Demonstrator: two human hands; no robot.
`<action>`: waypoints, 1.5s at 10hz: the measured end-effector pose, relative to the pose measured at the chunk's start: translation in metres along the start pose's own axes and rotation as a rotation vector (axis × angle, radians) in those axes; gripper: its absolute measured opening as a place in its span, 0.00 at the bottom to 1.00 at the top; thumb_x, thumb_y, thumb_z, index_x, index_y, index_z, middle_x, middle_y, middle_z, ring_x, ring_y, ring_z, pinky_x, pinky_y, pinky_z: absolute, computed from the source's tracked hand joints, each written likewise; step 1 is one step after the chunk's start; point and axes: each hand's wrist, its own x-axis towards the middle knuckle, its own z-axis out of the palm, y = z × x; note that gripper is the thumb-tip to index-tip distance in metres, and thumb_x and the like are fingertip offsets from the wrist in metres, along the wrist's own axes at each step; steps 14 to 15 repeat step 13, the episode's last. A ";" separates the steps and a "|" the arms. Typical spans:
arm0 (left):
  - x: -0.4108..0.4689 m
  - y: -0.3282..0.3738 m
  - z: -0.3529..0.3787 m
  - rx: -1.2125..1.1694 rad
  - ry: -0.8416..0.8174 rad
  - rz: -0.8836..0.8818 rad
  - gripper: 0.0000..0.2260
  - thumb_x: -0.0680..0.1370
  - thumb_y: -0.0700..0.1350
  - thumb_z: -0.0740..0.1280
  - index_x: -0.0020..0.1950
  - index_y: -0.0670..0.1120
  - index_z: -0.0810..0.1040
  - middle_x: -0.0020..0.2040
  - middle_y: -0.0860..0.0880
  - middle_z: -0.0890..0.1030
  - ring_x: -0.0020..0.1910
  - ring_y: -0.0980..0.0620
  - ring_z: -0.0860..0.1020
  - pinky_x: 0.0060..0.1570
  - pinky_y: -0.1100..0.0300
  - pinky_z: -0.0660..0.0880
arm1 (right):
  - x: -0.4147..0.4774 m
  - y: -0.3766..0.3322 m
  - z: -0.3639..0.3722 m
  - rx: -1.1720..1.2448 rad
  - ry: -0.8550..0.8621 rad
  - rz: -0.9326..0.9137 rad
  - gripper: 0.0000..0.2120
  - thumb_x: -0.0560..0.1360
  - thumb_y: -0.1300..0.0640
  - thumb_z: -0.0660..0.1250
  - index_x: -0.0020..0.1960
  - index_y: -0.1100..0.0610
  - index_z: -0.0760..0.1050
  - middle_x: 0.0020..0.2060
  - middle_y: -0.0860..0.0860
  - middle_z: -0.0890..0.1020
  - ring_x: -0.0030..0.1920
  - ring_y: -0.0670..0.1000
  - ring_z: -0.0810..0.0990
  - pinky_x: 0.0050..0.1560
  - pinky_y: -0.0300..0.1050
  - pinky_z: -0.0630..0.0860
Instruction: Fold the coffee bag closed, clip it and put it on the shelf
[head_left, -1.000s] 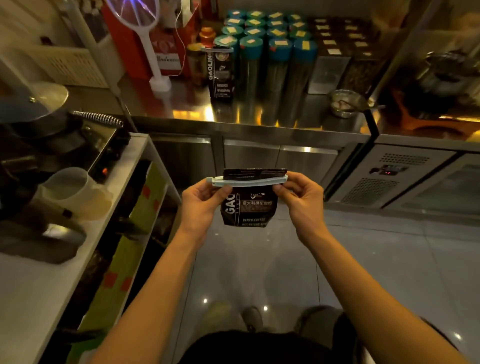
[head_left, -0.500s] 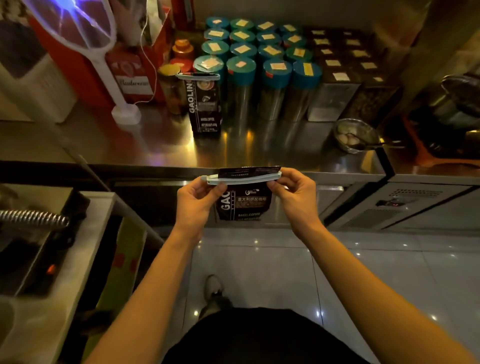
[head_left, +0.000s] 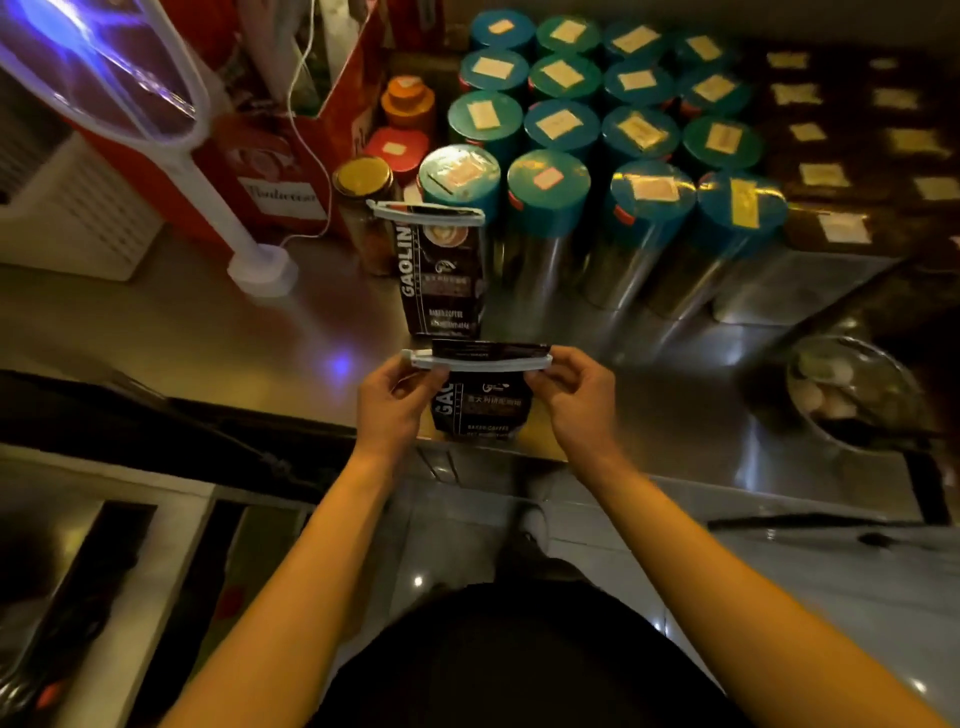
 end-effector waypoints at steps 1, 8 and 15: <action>0.031 -0.001 -0.002 0.020 0.049 -0.006 0.08 0.76 0.37 0.70 0.55 0.39 0.80 0.45 0.53 0.86 0.47 0.58 0.83 0.46 0.66 0.77 | 0.041 0.001 0.010 -0.008 -0.069 0.046 0.11 0.73 0.65 0.71 0.51 0.53 0.79 0.46 0.48 0.85 0.48 0.44 0.84 0.48 0.39 0.80; 0.172 -0.016 -0.052 0.075 0.083 -0.193 0.15 0.72 0.52 0.74 0.55 0.46 0.80 0.48 0.50 0.86 0.49 0.54 0.84 0.45 0.64 0.79 | 0.155 -0.007 0.094 -0.175 -0.082 0.191 0.11 0.75 0.59 0.70 0.57 0.58 0.77 0.51 0.54 0.84 0.53 0.49 0.83 0.56 0.52 0.80; 0.166 -0.011 -0.057 0.290 0.065 -0.068 0.29 0.75 0.52 0.70 0.73 0.47 0.64 0.66 0.46 0.73 0.63 0.52 0.75 0.58 0.62 0.73 | 0.133 -0.013 0.098 -0.245 0.082 0.127 0.17 0.75 0.62 0.69 0.64 0.61 0.73 0.56 0.55 0.81 0.57 0.50 0.80 0.59 0.47 0.78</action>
